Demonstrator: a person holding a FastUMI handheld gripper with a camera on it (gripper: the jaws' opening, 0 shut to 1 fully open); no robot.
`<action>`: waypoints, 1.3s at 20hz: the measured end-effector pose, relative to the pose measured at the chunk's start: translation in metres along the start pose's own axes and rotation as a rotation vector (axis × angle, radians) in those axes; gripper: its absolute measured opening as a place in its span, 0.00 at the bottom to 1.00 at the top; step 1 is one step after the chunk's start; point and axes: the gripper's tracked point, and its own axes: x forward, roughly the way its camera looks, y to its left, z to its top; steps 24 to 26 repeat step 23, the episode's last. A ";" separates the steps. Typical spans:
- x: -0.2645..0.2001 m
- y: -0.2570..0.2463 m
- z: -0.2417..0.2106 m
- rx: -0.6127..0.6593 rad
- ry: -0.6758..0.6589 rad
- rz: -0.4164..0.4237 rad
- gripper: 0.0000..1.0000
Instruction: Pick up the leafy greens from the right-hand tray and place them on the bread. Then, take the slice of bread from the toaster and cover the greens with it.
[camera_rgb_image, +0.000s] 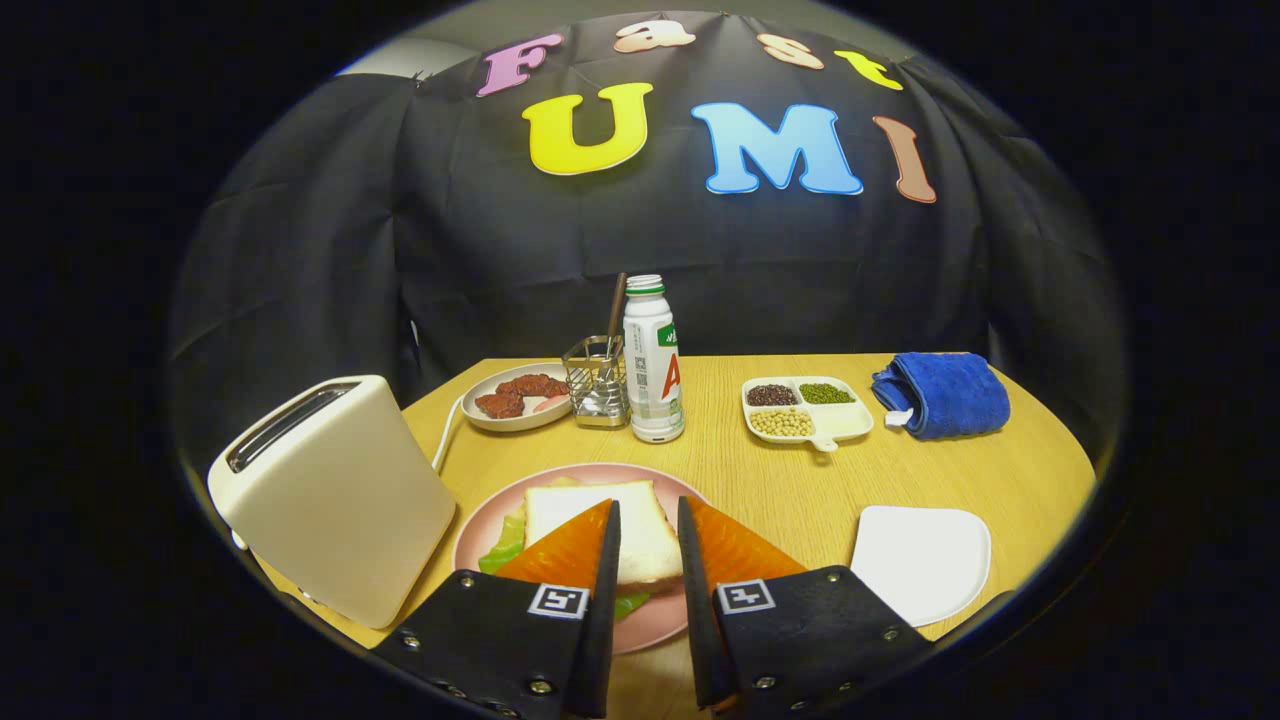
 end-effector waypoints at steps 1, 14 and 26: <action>-0.005 -0.002 0.007 0.004 -0.016 0.011 0.33; -0.088 -0.112 0.103 -0.078 -0.280 -0.027 0.35; -0.107 -0.194 0.089 -0.095 -0.284 -0.086 0.35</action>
